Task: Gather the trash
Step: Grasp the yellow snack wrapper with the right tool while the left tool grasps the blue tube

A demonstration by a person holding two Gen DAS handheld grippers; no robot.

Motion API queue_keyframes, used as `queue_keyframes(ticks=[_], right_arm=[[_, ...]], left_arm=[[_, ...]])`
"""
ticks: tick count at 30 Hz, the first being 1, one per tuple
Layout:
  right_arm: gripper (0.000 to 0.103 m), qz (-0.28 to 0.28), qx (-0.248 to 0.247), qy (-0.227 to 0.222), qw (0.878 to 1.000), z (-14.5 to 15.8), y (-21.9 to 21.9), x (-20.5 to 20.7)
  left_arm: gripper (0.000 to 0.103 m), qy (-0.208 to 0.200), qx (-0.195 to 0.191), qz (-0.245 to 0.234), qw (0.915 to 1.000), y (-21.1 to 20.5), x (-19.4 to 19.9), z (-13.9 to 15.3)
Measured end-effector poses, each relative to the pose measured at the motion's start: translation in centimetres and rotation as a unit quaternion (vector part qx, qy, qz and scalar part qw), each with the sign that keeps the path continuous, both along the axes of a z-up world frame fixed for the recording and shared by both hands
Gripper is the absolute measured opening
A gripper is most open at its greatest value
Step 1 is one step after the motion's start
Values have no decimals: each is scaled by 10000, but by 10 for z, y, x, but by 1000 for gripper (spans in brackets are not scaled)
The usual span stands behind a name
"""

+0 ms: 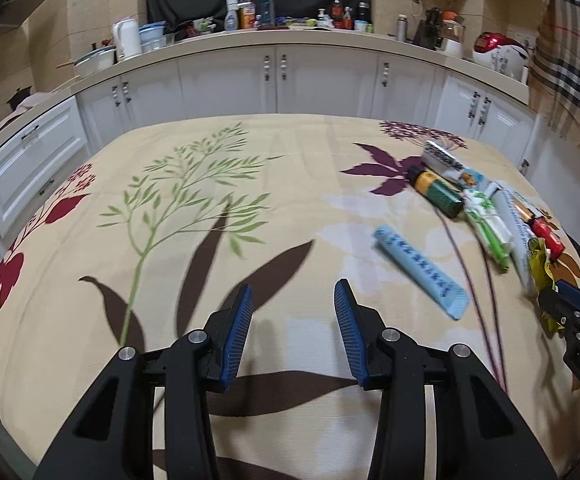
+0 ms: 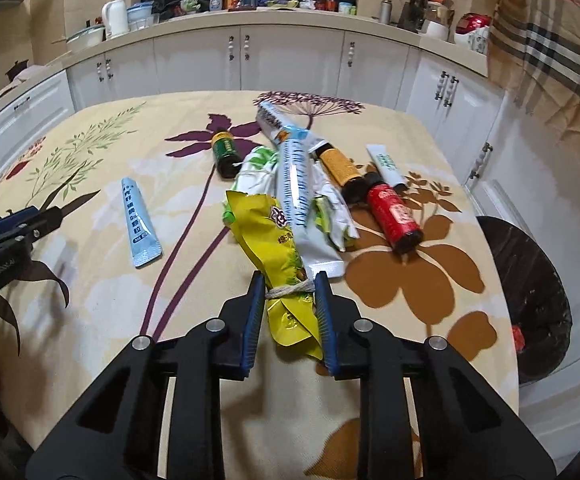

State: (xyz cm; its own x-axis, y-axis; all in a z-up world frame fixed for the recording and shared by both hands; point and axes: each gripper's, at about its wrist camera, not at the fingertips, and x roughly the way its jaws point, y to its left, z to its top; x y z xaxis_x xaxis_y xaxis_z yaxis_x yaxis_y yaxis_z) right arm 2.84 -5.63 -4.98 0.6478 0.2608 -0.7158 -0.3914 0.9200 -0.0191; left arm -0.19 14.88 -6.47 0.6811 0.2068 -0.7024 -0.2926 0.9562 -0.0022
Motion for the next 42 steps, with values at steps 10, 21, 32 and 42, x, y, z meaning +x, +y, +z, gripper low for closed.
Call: queue_keyframes(ticks=[10, 21, 32, 42], right_arm=[[25, -482, 270, -285, 9981, 16, -41, 2], [25, -894, 494, -318, 9943, 17, -80, 23], [25, -957, 577, -250, 9934, 14, -91, 38], [25, -982, 561, -260, 9932, 14, -92, 37]], left_arm=[[43, 45, 50, -375, 9993, -37, 16, 2], [43, 161, 155, -618, 9978, -70, 45, 0], [43, 590, -76, -586, 9965, -67, 70, -14], [15, 434, -197, -781, 9958, -64, 57, -10]])
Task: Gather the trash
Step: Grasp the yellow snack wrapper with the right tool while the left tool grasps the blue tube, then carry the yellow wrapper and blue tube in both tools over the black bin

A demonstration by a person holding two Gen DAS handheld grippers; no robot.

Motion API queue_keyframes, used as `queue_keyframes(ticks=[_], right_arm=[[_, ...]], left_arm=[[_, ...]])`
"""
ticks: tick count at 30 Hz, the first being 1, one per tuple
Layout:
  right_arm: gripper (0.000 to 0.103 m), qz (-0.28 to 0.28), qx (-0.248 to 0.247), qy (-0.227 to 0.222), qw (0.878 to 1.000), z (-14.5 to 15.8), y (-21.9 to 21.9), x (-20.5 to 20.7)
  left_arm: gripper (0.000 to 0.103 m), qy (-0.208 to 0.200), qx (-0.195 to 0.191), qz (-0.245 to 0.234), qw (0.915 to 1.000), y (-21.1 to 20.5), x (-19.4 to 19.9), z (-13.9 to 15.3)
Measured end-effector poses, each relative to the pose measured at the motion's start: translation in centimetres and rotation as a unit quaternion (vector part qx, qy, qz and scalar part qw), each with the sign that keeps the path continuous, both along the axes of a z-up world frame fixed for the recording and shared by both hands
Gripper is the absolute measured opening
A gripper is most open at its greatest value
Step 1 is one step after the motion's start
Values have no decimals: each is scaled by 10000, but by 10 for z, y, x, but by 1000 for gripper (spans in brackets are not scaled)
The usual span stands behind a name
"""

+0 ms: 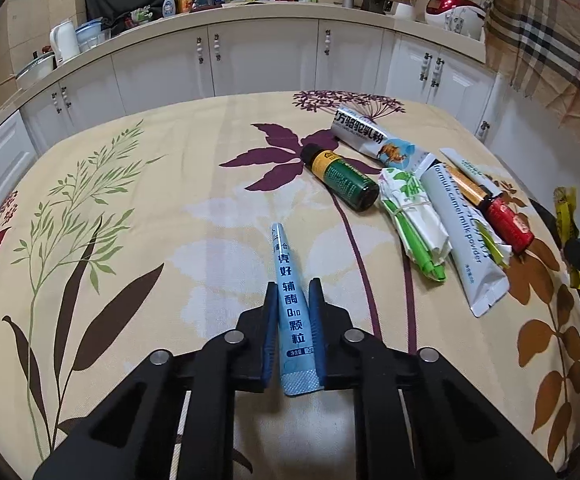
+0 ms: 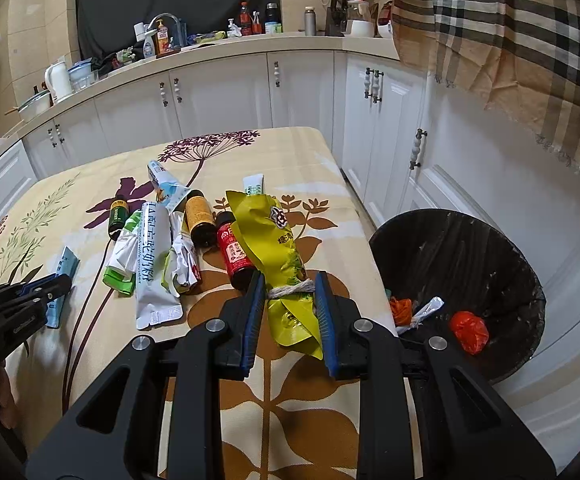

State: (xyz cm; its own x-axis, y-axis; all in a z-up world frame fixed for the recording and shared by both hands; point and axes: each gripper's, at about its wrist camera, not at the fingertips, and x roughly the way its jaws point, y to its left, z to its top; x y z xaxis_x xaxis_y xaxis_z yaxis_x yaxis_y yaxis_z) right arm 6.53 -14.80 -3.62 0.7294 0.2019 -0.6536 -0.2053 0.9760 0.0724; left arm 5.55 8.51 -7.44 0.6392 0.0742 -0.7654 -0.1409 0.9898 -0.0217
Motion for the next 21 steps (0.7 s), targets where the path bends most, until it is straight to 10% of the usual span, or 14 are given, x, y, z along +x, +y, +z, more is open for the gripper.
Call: queue_keyframes(ticks=[21], right_arm=[[25, -476, -38, -497, 9976, 26, -25, -8]], left_arm=[[12, -1029, 62, -685, 9923, -47, -1, 49]])
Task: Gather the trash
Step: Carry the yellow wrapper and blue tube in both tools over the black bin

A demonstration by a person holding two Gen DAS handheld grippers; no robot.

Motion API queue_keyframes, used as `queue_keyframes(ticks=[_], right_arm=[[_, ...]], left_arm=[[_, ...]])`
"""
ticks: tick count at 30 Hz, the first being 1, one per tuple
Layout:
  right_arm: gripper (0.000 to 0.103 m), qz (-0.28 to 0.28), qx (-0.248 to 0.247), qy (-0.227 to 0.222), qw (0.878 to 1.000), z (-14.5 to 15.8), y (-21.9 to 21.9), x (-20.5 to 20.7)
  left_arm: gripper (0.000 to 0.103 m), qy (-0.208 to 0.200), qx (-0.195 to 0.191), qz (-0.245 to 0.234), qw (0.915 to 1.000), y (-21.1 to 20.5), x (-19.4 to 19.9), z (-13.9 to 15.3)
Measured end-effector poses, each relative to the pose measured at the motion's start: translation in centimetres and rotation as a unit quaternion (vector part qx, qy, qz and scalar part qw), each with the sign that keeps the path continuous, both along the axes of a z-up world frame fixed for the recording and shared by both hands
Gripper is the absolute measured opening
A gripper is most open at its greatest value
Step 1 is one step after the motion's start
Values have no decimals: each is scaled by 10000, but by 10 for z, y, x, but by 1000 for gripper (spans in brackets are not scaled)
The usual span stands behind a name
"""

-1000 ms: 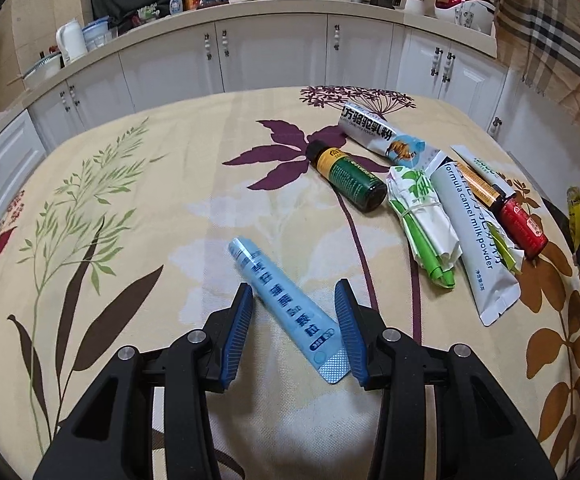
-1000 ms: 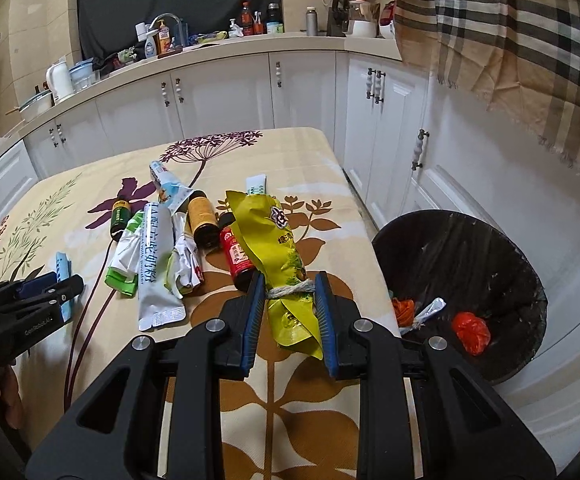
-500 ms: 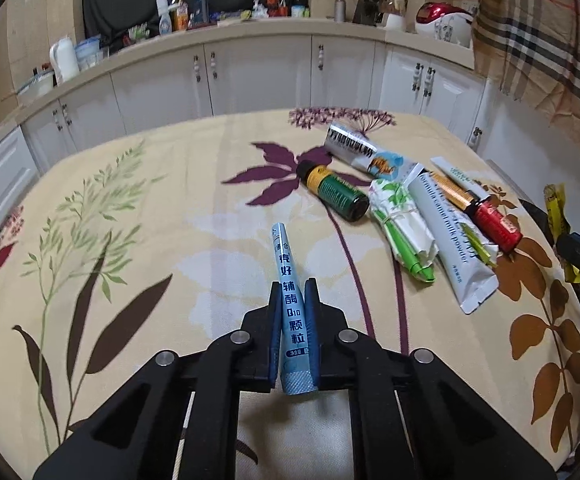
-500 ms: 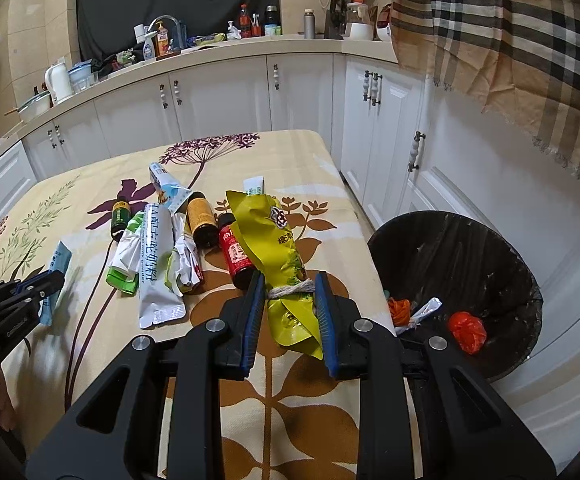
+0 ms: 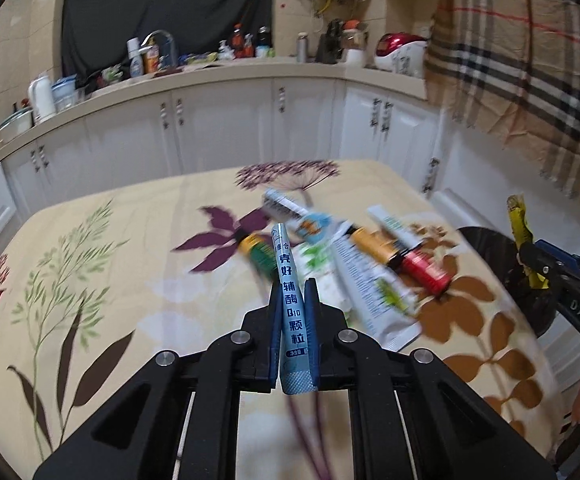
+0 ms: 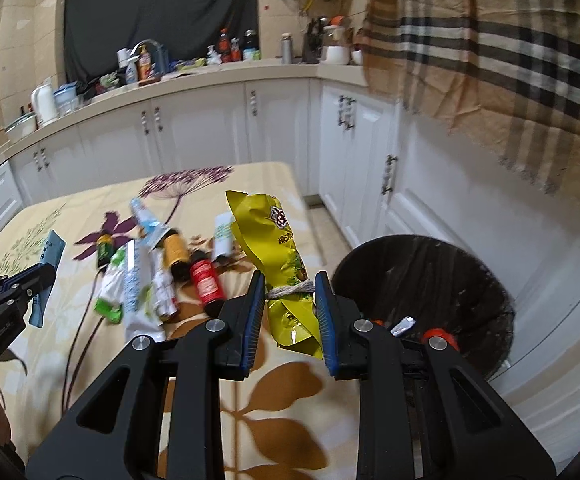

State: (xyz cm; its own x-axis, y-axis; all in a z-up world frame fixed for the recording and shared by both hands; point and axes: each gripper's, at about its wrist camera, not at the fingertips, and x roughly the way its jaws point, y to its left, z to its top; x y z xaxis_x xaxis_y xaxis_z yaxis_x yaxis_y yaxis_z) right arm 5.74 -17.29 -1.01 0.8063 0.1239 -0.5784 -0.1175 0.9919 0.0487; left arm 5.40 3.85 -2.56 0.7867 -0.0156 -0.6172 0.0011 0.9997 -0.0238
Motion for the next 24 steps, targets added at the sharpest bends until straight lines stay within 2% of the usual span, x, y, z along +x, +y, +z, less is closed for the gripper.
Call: queue_keyframes(ticks=[8, 14, 19, 24], right_arm=[[25, -680, -123, -257, 9973, 11, -44, 12], [25, -1186, -202, -366, 9921, 13, -79, 24], [25, -1468, -226, -398, 9881, 11, -99, 30], [25, -1658, -285, -443, 9848, 10, -113, 37]], left_arm=[[12, -415, -124, -556, 9975, -48, 23, 19], [12, -755, -22, -967, 9924, -89, 37, 30], [12, -907, 55, -1232, 9882, -119, 49, 33], [12, -891, 69, -1441, 9855, -145, 62, 30]])
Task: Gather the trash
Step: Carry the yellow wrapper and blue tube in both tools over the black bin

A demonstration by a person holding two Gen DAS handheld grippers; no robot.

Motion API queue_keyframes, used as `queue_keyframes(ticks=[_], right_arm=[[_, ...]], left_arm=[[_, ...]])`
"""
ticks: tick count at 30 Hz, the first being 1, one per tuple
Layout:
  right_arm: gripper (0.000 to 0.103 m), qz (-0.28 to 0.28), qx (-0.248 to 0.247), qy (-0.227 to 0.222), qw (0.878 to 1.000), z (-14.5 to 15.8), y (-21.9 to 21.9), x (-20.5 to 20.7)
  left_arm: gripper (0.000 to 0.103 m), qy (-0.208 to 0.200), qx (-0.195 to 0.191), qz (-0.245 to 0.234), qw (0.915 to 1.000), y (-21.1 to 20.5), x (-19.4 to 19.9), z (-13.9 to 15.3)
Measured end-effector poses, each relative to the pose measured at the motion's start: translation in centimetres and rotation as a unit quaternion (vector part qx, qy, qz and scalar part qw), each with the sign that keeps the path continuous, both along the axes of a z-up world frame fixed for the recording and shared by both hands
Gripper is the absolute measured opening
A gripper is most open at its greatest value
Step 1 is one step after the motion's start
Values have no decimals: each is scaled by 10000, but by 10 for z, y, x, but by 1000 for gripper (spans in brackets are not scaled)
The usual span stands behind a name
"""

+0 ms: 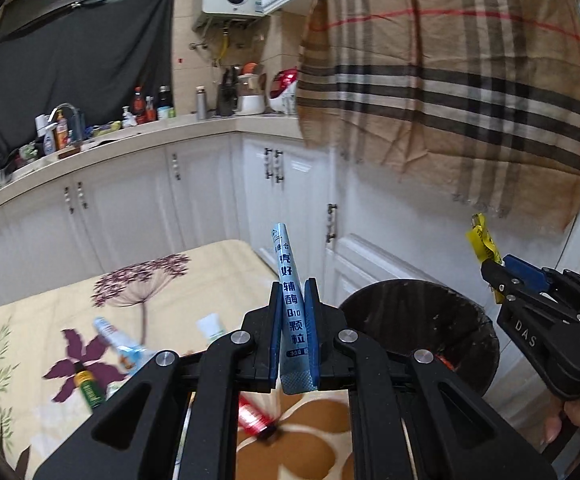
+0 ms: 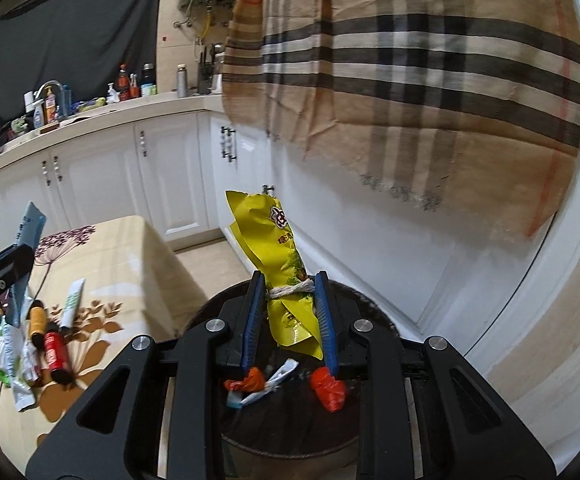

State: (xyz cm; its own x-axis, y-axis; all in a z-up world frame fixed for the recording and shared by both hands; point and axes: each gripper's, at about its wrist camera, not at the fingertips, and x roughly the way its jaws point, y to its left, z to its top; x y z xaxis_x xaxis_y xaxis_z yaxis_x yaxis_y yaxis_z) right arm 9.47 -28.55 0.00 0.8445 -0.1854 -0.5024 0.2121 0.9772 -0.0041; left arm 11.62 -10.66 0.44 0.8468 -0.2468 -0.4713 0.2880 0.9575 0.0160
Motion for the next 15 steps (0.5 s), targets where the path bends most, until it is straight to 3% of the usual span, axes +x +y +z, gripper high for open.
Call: queue_keyframes(ticks=[15], right_arm=[[25, -365, 38, 63, 9993, -18, -31, 19]], left_arm=[[12, 165, 112, -392, 9990, -55, 42, -18]])
